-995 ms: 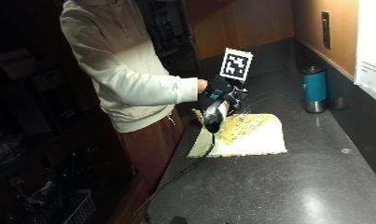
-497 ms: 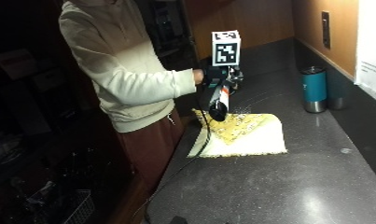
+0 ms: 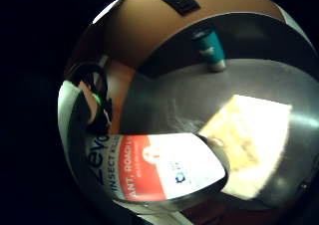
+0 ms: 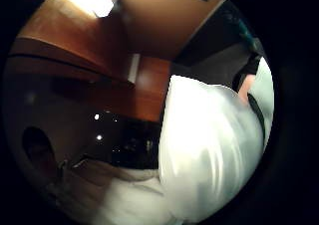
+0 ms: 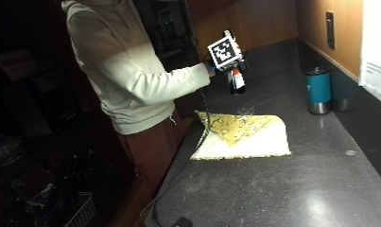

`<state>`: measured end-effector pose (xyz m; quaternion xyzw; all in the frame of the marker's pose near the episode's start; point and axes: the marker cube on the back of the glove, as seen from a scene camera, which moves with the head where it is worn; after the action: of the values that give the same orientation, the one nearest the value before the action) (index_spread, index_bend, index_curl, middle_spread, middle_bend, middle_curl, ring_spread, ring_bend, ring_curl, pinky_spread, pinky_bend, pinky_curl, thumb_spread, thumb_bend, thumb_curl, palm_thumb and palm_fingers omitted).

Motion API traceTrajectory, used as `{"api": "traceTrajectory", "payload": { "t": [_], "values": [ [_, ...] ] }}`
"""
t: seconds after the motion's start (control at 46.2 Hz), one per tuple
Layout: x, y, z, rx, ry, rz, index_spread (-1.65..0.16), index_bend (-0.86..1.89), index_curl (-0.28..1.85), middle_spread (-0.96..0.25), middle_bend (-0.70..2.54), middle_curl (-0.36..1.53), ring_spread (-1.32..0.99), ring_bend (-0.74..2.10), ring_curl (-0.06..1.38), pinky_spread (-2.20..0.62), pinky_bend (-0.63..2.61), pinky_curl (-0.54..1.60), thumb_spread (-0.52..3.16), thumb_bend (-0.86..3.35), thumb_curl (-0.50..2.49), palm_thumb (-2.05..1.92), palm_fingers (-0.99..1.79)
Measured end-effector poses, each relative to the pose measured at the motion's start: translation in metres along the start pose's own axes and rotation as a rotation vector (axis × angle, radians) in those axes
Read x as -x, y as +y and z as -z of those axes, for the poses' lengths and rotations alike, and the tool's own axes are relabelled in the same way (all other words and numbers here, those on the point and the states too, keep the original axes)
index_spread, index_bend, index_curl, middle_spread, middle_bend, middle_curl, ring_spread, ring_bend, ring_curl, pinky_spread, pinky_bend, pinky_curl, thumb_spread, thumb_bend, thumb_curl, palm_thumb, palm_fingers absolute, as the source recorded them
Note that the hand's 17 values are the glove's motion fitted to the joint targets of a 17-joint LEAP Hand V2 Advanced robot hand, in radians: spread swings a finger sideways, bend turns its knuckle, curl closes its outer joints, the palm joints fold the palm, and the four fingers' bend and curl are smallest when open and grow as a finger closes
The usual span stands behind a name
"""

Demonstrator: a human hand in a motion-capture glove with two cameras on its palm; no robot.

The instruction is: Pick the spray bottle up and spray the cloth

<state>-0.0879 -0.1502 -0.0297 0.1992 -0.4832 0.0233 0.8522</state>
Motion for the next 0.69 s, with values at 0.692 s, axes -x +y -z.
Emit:
{"api": "traceTrajectory", "payload": {
  "t": [0.692],
  "values": [
    [-0.058, 0.0, -0.199, -0.071, -0.134, -0.104, -0.15, 0.28, 0.56, -0.1, 0.57, 0.5, -0.16, 0.58, 0.46, -0.22, 0.44, 0.43, 0.38, -0.03, 0.75, 0.97, 1.34]
  ]
}}
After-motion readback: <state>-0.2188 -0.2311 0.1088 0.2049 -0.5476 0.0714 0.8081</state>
